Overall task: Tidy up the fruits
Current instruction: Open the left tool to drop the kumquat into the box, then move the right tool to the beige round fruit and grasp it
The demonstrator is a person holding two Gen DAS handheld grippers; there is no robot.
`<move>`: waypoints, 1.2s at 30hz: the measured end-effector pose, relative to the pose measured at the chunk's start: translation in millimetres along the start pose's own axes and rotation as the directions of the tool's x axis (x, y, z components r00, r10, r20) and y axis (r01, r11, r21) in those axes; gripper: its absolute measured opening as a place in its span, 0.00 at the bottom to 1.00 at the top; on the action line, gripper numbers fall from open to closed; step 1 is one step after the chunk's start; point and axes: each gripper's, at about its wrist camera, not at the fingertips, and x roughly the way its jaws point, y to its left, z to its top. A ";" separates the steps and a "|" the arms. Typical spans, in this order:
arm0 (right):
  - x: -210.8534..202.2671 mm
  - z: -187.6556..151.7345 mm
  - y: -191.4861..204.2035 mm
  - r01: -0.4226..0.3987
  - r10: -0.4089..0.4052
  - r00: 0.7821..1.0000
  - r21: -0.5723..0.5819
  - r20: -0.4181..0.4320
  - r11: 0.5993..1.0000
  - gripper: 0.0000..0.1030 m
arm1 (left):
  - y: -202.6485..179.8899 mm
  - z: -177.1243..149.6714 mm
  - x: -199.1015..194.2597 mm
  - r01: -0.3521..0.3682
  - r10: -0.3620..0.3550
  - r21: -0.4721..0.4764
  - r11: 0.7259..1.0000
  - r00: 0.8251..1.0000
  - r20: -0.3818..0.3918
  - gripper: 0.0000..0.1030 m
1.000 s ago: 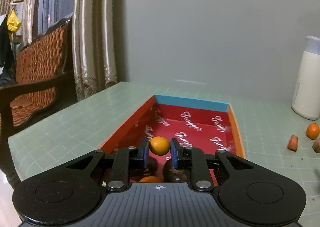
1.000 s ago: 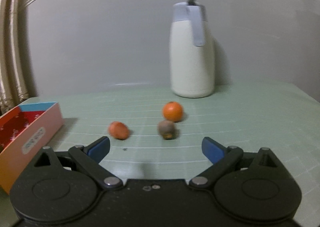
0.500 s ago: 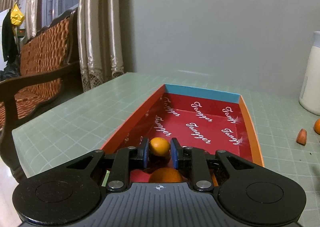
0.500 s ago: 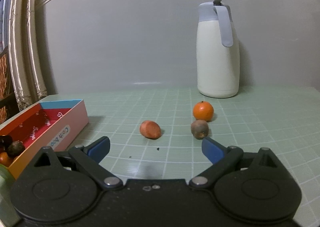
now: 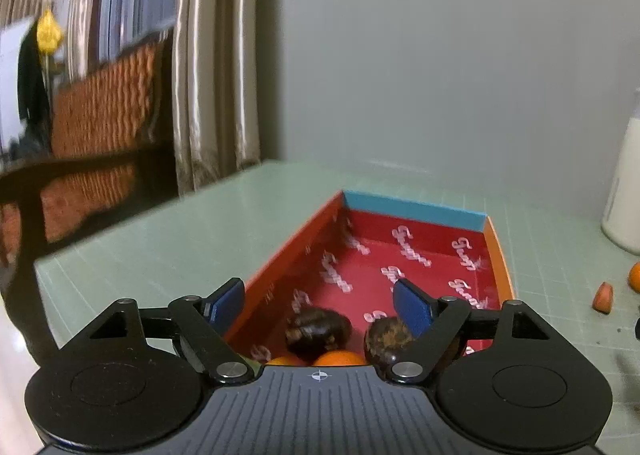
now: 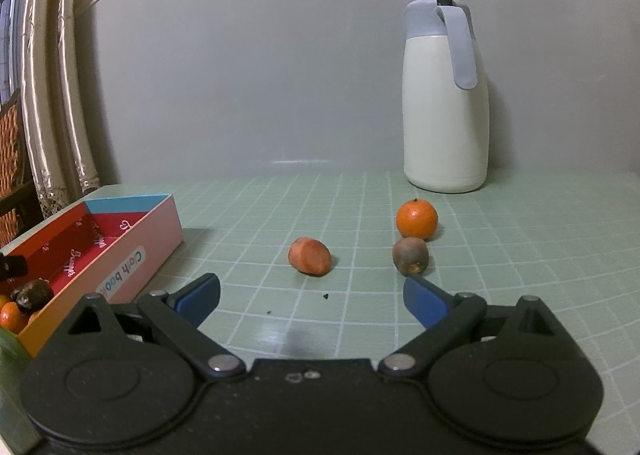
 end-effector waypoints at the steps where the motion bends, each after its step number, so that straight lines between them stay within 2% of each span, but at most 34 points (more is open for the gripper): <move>1: 0.7 0.4 0.5 -0.002 0.002 1.000 -0.002 -0.001 1.000 0.96 | -2.1 -0.4 -2.0 -0.007 0.007 0.015 1.000 1.000 0.010 0.84; 11: 13.6 5.6 5.7 -0.035 0.034 0.999 -0.018 -0.043 0.999 0.96 | 2.1 0.6 -9.7 0.006 -0.006 0.002 1.000 0.999 0.036 0.91; 14: 18.5 7.6 8.6 -0.043 0.042 0.997 -0.030 -0.060 0.999 0.95 | 6.4 0.7 -11.3 -0.016 0.017 -0.015 1.000 0.998 0.056 0.95; 23: 41.7 16.1 15.8 -0.068 0.063 0.989 -0.035 -0.130 0.997 0.90 | 13.7 -0.2 -17.3 -0.073 0.074 -0.007 0.997 0.990 0.117 1.00; 31: 67.3 24.7 13.6 -0.032 0.024 0.984 -0.044 -0.176 0.999 0.84 | 25.4 -0.3 -10.7 -0.085 0.088 -0.037 0.996 0.993 0.082 1.00; 36: 82.6 28.1 11.8 -0.016 0.005 0.980 -0.054 -0.201 0.998 0.83 | 30.6 -0.3 -7.8 -0.086 0.090 -0.063 0.994 0.994 0.067 1.00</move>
